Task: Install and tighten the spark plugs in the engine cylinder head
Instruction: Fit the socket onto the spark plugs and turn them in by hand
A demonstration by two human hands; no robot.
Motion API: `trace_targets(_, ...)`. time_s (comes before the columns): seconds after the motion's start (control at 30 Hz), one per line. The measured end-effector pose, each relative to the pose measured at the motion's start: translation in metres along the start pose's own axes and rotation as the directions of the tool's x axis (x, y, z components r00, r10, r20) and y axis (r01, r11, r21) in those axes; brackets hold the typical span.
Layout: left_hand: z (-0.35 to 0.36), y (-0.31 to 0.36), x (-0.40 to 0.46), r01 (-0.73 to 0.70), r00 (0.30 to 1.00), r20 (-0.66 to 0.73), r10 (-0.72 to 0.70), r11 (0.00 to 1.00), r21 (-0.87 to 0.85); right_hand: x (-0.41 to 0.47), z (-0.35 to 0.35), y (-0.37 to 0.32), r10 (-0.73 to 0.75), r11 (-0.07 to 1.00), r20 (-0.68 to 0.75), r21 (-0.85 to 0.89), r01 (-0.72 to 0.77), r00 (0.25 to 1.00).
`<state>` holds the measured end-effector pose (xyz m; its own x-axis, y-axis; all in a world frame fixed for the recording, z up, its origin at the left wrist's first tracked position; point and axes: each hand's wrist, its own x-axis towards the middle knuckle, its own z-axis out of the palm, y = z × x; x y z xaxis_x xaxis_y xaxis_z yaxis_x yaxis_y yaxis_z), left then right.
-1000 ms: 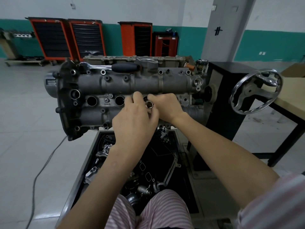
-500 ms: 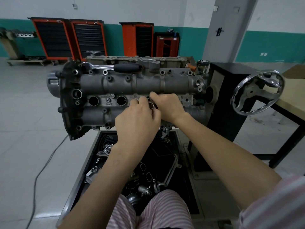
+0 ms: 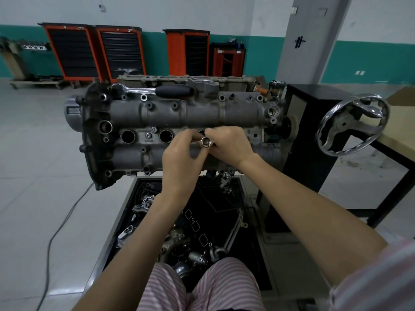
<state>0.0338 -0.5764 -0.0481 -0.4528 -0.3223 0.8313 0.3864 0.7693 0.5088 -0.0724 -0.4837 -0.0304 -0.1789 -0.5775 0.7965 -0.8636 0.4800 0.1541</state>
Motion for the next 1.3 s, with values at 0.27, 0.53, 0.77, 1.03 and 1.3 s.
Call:
trace_targets(0.27,0.002,-0.015,-0.002,-0.094,0.993,0.049,0.104,0.982,-0.164,-0.008,-0.003,0.004,-0.097,0.994,0.074,0.061,0.092,0.993)
trace_targets(0.53,0.010,-0.025,0.024,-0.134,0.984,0.130,0.119,0.985,0.109,-0.008,-0.002,0.000,0.009,0.998,0.042,0.065,-0.012,0.999)
trace_targets(0.77,0.007,-0.036,0.045,-0.579,0.815,0.243,0.526,0.746,0.328,-0.005,-0.002,-0.002,0.062,0.992,0.037,0.105,-0.066,0.997)
trace_targets(1.03,-0.001,-0.035,0.052,-0.669,0.722,0.433,0.540,0.704,0.237,0.001,-0.002,0.000,-0.067,0.996,0.141,-0.054,0.076,0.988)
trace_targets(1.3,0.002,-0.041,0.055,-0.664,0.742,0.376,0.555,0.689,0.292,0.006,-0.004,0.006,-0.052,0.998,0.202,-0.009,0.055,0.978)
